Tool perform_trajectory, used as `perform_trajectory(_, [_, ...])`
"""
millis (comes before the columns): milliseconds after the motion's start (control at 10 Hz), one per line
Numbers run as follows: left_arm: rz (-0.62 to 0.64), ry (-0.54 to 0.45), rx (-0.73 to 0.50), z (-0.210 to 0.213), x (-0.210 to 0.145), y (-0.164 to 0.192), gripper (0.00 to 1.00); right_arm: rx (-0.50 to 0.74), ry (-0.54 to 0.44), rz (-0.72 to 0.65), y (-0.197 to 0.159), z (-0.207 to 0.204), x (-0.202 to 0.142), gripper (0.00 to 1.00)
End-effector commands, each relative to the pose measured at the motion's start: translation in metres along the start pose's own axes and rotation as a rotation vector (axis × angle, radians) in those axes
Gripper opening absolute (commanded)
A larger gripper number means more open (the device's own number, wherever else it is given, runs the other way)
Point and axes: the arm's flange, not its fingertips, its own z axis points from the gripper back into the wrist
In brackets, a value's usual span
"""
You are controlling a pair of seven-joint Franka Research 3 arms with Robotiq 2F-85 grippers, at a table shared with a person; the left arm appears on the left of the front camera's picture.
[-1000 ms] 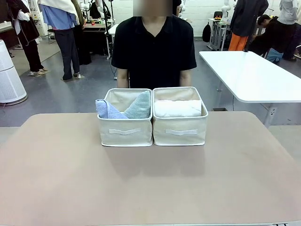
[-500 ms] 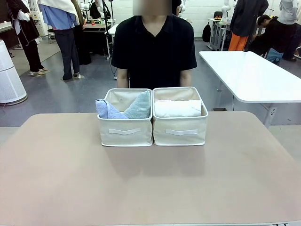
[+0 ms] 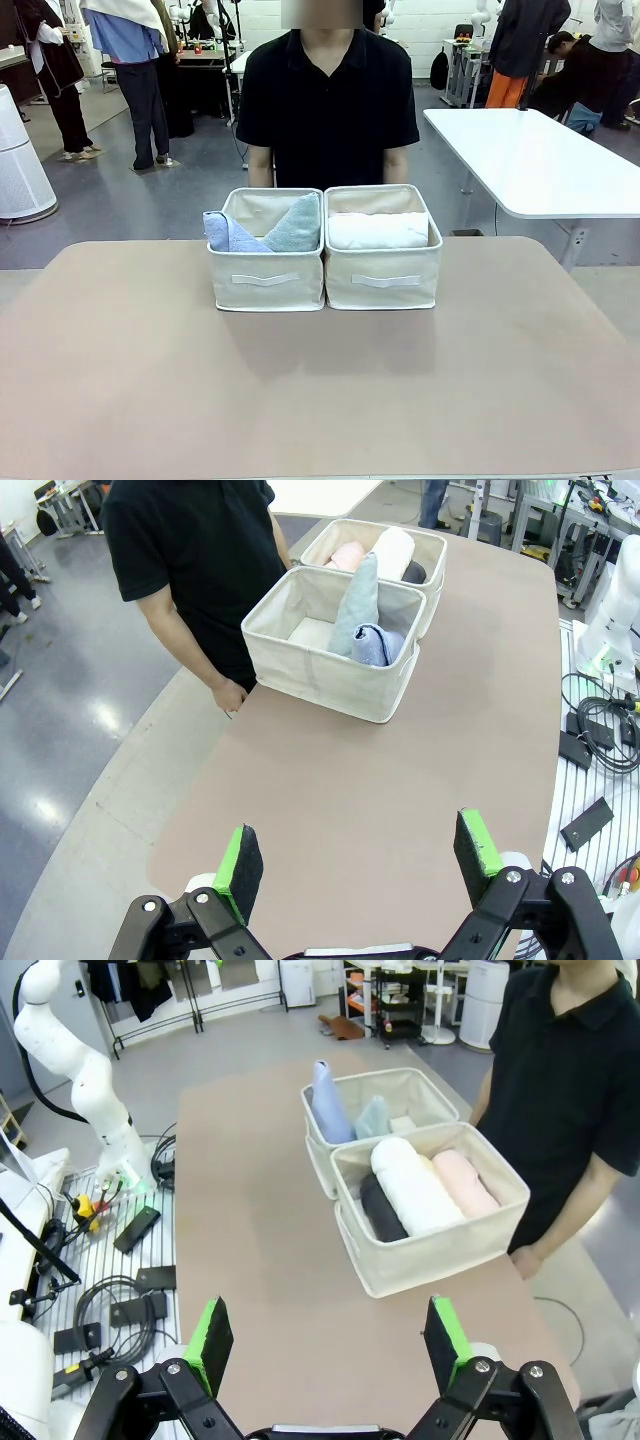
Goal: Sort the towels based on their folding style.
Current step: Pick up another triangle-folded towel from the table and place it in the left Fabric basket.
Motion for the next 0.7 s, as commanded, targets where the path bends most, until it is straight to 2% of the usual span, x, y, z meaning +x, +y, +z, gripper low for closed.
perform_trajectory(0, [-0.006, -0.010, 0.016, -0.0030, -0.0002, -0.0022, 1.00, -0.011, -0.016, -0.004, -0.0024, -0.0007, 0.0029, 1.00])
perform_trajectory(600, [-0.006, -0.010, 0.016, -0.0030, -0.0002, -0.0022, 1.00, -0.011, -0.016, -0.004, -0.0024, -0.0007, 0.0029, 1.00])
